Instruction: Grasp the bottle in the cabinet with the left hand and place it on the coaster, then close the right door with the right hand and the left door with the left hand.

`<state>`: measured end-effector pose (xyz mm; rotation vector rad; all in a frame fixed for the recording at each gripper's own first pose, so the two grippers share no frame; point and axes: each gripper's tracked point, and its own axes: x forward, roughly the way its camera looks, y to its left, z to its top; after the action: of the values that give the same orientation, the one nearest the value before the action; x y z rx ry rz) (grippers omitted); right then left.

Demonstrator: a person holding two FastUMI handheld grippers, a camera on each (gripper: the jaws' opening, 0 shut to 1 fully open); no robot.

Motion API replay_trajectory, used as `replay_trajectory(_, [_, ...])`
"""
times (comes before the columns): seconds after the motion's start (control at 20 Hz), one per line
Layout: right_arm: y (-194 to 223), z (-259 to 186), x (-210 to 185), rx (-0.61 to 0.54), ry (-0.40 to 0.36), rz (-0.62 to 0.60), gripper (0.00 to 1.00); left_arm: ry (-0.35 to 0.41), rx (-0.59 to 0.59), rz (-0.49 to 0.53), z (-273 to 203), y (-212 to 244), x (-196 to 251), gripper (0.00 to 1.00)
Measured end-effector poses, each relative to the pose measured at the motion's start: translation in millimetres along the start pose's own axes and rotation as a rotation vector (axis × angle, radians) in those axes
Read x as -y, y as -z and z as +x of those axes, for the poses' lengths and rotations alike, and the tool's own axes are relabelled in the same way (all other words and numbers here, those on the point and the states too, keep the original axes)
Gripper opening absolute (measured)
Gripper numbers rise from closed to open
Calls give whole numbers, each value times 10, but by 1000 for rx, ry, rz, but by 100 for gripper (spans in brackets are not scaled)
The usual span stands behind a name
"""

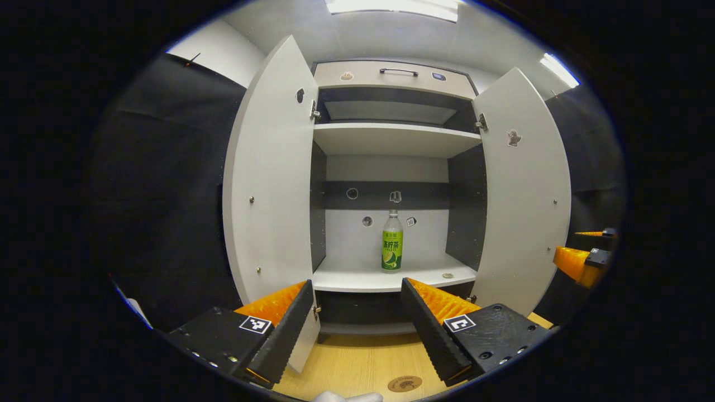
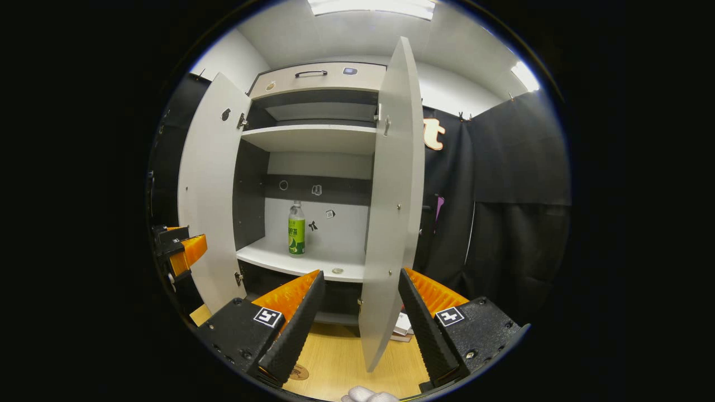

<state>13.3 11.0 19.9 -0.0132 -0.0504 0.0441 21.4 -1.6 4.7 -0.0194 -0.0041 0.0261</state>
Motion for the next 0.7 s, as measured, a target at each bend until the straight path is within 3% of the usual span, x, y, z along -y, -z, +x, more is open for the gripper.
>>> replay_trajectory(0.45, [-1,48,-125,-9,-46,33,82,-16,-10,39,218,17,-68,96])
replay_trajectory(0.7, [-57,153,-221,-16,-40,44,82,26,5,31,642,-79,0,96])
